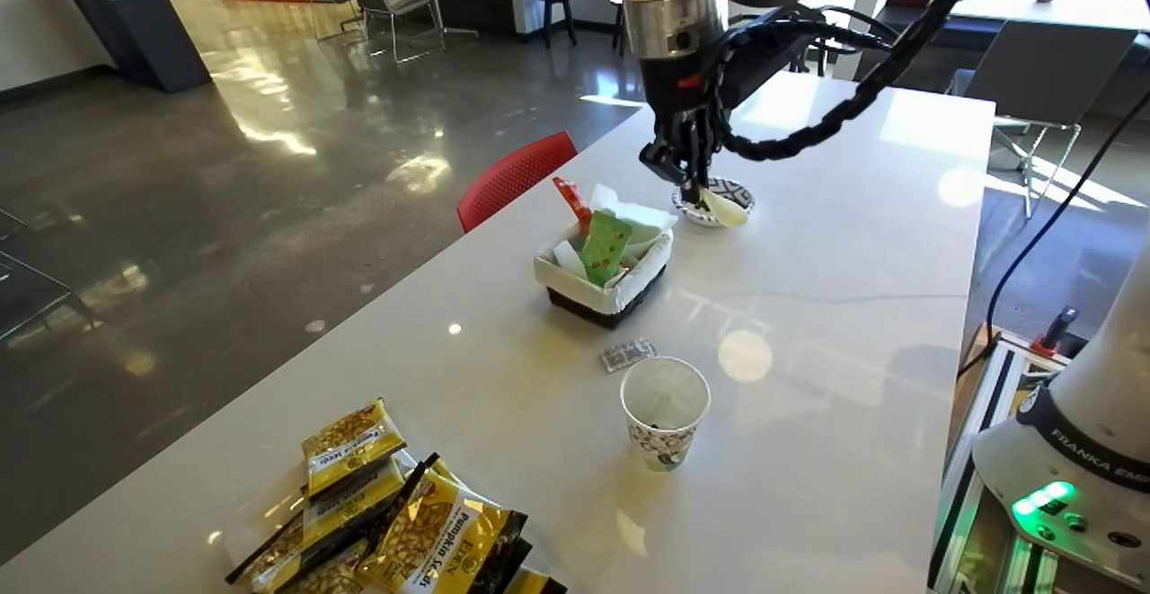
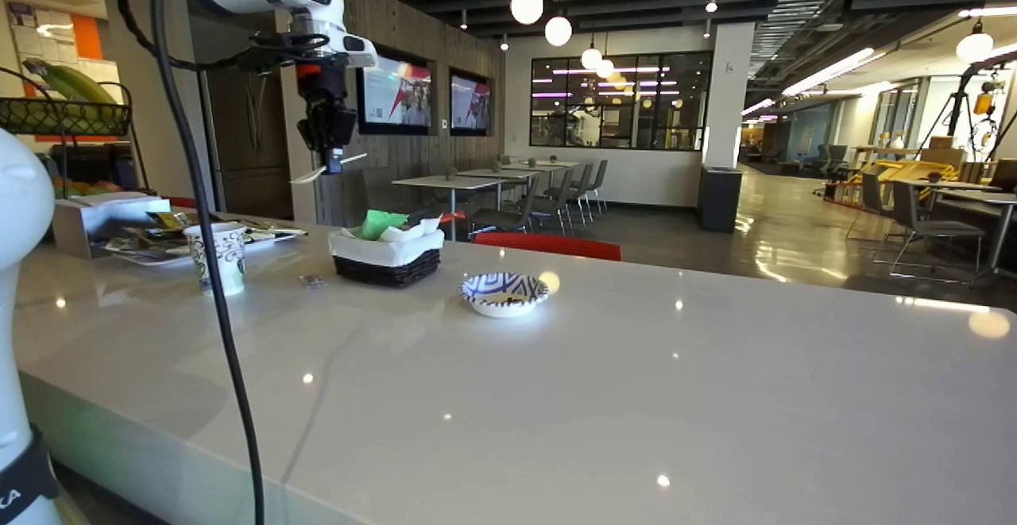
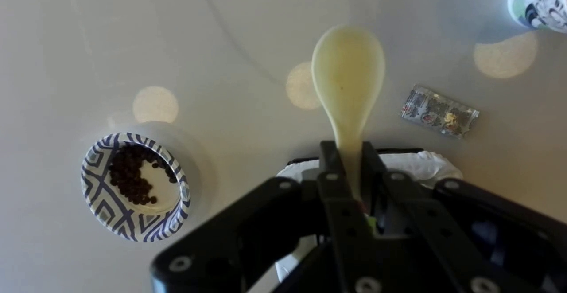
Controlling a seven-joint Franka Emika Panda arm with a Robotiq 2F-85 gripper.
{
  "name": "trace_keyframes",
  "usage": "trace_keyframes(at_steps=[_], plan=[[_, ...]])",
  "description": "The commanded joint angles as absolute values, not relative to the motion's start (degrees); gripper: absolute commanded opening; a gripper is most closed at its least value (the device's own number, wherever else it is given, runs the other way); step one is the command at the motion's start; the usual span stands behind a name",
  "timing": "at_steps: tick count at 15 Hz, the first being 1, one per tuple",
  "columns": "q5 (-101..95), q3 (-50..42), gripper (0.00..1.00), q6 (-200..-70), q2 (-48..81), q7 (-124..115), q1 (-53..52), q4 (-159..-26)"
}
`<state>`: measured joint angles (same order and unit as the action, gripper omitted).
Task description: Use the plastic spoon to put some of the contents of the plate into the paper cup
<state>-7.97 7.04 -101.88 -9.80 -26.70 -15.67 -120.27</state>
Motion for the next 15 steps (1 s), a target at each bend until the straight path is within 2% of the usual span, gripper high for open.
trace_keyframes(at_steps=[1, 4, 6, 15], plan=[[-2.6, 1.7, 0.04, -103.3, -7.5, -11.6, -14.5, -118.0], [1.1, -3.6, 0.04, -100.4, -3.6, 1.3, -13.7, -113.8], [2.4, -2.1, 0.04, -96.3, 1.0, 7.0, -8.6, -109.1], [-10.4, -1.6, 0.04, -101.4, 17.0, 1.7, -3.9, -94.8]])
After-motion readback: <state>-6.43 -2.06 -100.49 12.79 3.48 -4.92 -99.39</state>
